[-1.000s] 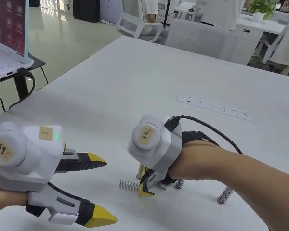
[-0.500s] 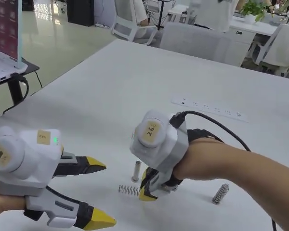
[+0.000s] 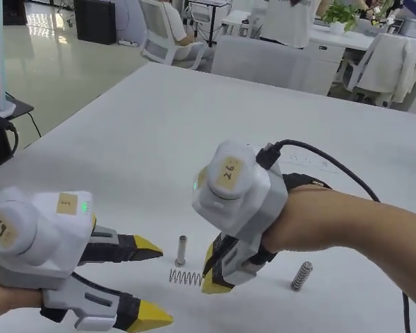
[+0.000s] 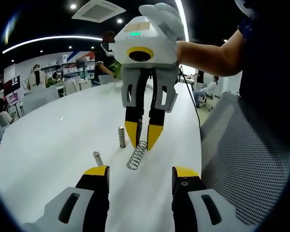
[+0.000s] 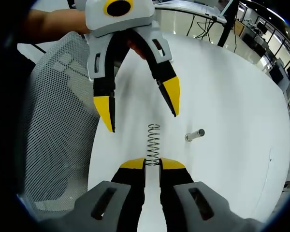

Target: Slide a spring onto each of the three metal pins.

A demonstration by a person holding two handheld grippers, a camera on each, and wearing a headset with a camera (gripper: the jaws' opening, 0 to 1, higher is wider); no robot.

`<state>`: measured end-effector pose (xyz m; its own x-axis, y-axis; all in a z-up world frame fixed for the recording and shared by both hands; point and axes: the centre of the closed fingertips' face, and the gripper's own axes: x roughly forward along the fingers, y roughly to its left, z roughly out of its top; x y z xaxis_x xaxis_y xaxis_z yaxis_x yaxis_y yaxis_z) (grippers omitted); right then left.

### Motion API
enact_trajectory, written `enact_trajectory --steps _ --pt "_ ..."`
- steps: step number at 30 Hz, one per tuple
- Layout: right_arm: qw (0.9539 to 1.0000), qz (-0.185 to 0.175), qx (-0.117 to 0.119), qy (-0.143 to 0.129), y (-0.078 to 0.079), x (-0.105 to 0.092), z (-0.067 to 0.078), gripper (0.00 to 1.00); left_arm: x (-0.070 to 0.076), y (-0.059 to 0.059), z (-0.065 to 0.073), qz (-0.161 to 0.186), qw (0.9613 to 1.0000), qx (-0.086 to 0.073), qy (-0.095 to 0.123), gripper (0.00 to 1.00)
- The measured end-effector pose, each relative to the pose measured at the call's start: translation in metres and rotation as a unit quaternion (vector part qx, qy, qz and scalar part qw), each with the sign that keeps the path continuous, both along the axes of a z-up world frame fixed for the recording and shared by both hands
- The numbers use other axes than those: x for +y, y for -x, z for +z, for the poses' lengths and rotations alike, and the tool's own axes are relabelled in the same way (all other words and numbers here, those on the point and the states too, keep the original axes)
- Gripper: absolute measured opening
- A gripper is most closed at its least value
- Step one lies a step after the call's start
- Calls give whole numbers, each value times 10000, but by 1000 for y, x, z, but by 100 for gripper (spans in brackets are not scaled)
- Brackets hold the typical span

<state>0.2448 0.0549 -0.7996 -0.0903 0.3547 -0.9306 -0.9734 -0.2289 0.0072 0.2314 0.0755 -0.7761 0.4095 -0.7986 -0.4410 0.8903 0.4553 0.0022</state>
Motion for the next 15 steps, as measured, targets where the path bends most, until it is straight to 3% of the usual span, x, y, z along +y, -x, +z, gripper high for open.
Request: enact_trajectory --steps 10,15 --pt "10000 55 -79 -8 8 -9 9 8 -13 2 6 -362 9992 -149 -47 21" --pt "9998 137 -115 -3 12 -11 12 8 -18 4 8 -484 9987 -180 -58 16"
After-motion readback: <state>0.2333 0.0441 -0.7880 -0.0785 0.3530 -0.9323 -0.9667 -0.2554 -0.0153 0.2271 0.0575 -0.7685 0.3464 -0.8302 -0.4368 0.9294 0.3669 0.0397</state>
